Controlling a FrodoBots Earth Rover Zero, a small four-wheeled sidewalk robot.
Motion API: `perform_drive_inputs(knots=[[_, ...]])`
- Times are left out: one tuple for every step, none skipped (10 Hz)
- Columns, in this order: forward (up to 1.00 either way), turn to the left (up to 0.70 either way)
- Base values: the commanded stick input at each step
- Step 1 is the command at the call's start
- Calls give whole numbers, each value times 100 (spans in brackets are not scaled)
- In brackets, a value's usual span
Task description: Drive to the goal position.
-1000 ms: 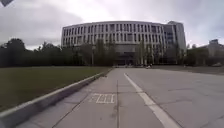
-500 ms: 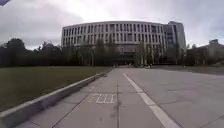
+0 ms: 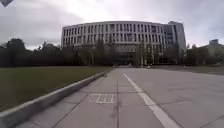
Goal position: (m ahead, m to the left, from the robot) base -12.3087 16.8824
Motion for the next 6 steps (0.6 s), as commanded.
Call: perform_drive_inputs(knots=[[6,0],[5,0],[5,0],[6,0],[6,0],[5,0]])
